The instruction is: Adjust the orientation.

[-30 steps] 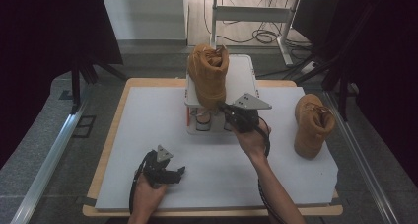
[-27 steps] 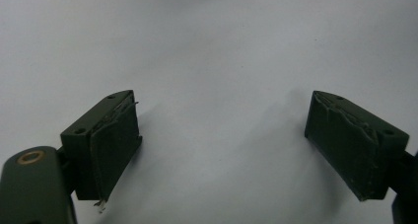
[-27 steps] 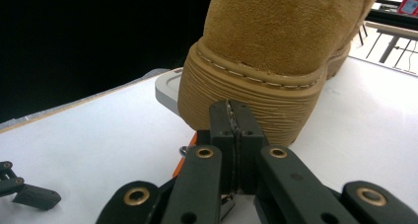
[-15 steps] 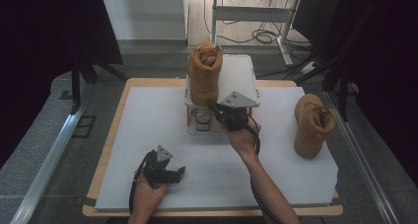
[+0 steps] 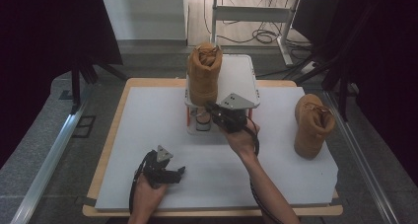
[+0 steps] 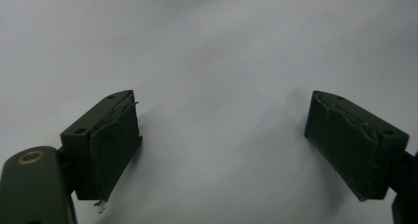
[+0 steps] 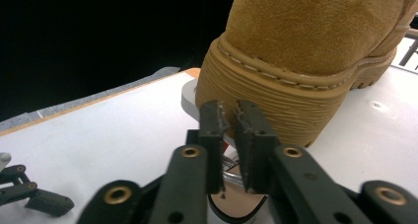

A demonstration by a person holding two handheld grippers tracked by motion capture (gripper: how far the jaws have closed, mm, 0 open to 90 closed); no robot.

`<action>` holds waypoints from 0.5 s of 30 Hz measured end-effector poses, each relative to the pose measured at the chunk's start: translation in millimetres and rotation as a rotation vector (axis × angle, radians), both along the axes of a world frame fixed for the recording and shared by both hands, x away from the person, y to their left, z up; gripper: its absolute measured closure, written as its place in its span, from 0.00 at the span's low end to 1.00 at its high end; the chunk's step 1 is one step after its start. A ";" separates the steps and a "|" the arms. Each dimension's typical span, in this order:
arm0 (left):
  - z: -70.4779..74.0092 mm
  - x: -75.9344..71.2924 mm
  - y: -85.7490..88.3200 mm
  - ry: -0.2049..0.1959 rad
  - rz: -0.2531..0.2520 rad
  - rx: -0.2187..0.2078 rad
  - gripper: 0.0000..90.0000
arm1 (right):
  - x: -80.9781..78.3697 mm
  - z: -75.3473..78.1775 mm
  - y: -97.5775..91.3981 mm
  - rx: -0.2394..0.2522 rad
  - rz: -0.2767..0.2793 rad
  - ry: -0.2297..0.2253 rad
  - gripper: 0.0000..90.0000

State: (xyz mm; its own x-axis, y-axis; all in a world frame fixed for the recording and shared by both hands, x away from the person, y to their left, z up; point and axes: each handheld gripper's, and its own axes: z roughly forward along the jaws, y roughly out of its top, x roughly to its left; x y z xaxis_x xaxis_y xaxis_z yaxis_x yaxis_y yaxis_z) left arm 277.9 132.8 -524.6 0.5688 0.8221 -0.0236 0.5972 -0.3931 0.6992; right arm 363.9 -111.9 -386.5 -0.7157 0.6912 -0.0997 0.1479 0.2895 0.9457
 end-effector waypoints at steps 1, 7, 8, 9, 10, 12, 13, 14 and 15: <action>0.0 0.0 0.0 0.000 0.000 0.000 0.15 | -1.0 0.0 -0.7 0.001 0.000 0.000 0.85; 0.0 0.0 0.0 0.000 0.000 0.000 0.15 | -5.7 0.1 -8.4 -0.012 0.004 0.002 0.68; 0.0 0.0 0.0 0.000 0.000 0.001 0.15 | -6.4 -0.2 -9.8 -0.011 0.002 0.001 0.66; 0.0 0.0 0.0 0.000 0.000 0.000 0.15 | -7.2 -0.6 -11.7 -0.007 0.000 0.002 0.64; 0.0 0.0 0.0 0.000 0.000 0.000 0.15 | -7.2 -0.6 -11.7 -0.007 0.000 0.002 0.64; 0.1 0.0 0.0 0.001 0.000 0.001 0.15 | -9.4 -1.3 -17.7 0.002 -0.004 0.000 0.58; 0.1 0.0 0.0 0.001 0.000 0.001 0.15 | -10.2 -1.5 -19.6 0.005 -0.004 0.000 0.57; 0.1 0.0 0.0 0.001 0.000 0.001 0.15 | -10.9 -1.7 -21.4 0.007 -0.003 0.002 0.55; 0.1 -0.1 0.0 0.001 0.000 0.001 0.15 | -11.5 -1.8 -22.9 0.007 -0.002 0.003 0.54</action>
State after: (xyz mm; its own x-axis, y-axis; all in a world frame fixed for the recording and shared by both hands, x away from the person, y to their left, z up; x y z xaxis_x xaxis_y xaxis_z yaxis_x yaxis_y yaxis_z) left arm 277.8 132.8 -524.5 0.5685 0.8224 -0.0235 0.5980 -0.3935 0.6983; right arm 352.4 -134.8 -388.3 -0.7145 0.6935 -0.0927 0.1513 0.2826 0.9472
